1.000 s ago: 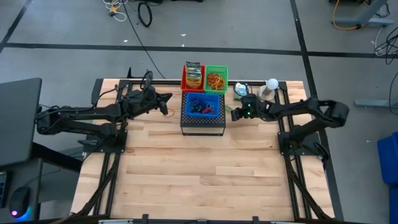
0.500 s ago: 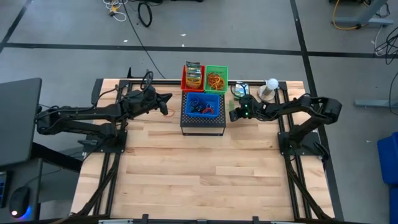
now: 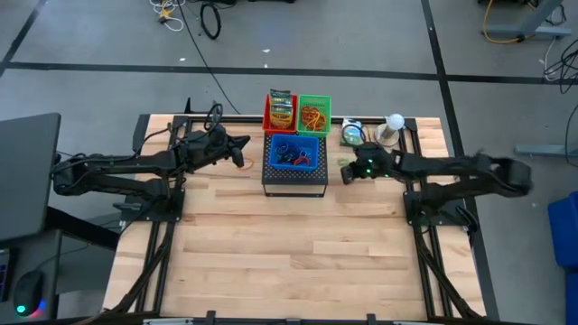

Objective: Pick & Place Office Desk Supplies
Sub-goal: Put the green spring keychain into the blue bin on the shelf

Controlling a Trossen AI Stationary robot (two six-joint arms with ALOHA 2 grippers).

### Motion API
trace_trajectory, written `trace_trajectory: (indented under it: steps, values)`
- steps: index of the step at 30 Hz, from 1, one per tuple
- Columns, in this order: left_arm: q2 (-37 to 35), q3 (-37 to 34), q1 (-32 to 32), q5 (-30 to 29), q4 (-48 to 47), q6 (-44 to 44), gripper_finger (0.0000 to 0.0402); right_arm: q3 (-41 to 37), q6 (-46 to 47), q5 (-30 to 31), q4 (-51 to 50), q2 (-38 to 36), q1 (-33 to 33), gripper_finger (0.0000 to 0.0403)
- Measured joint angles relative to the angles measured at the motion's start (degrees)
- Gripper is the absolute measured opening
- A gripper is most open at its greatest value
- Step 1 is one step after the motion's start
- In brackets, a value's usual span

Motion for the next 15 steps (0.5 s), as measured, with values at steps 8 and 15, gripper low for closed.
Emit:
trace_trajectory:
  steps: [8, 15]
  values:
    - [0.00, 0.00, 0.00, 0.00, -0.14, -0.31, 0.0007, 16.27, -0.54, 7.01, -19.13, -13.57, 11.11, 0.0002]
    - [0.00, 0.00, 0.11, -1.69, -0.52, -0.31, 0.0007, 32.72, -11.52, 6.64, -19.55, -1.42, 12.46, 0.0001]
